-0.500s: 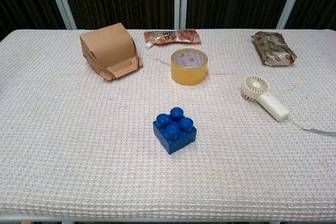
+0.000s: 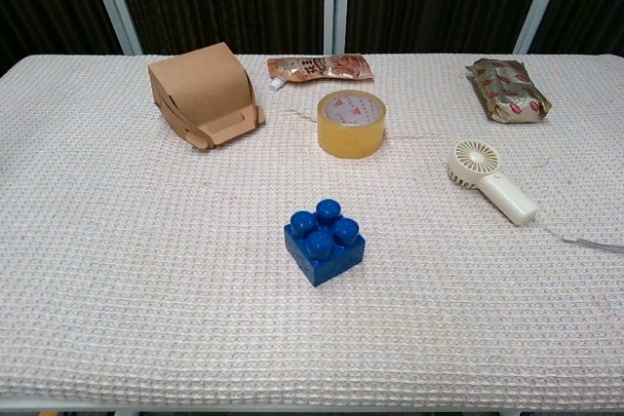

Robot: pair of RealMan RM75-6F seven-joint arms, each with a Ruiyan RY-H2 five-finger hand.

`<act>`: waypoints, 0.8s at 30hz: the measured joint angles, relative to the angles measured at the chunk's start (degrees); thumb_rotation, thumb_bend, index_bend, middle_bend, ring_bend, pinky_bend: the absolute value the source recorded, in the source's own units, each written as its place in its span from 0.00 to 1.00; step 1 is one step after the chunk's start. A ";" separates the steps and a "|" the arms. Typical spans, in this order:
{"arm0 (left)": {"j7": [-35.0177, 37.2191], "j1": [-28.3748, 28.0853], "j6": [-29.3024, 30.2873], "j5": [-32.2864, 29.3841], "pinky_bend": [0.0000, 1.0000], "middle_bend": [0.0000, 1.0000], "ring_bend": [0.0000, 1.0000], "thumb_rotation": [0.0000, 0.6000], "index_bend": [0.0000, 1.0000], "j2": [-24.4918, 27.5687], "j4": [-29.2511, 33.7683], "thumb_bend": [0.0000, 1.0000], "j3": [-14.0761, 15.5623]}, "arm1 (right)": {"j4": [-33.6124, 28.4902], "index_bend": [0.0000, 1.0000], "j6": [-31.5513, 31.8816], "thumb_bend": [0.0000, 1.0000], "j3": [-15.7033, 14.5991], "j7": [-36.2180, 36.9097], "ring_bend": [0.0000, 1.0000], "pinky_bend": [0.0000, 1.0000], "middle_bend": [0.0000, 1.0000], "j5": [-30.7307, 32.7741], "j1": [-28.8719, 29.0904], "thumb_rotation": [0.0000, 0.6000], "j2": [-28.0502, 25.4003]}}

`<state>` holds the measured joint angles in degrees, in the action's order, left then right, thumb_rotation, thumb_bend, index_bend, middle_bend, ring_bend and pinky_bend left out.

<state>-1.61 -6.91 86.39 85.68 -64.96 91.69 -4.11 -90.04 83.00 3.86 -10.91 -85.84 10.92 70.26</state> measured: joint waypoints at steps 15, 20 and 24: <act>0.20 0.20 -0.05 -0.07 0.25 0.08 0.03 1.00 0.11 -0.07 -0.39 0.00 0.15 | 0.39 0.00 -0.52 0.34 -0.12 -0.77 0.00 0.00 0.00 -0.38 -0.19 1.00 0.62; 0.31 0.23 0.01 0.06 0.25 0.08 0.03 1.00 0.11 -0.11 -0.50 0.00 0.18 | 0.26 0.00 -1.38 1.00 -0.21 -2.99 0.02 0.09 0.05 -0.05 0.05 1.00 0.85; 0.55 0.22 -0.03 0.25 0.25 0.08 0.03 1.00 0.11 0.14 -0.40 0.00 0.25 | 0.62 0.03 -1.24 1.00 0.02 -4.48 0.39 0.51 0.41 -0.08 0.24 1.00 2.47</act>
<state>-1.06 -6.68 86.36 85.93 -64.82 91.29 -3.87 -89.41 81.76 3.88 -15.40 -85.92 11.17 72.73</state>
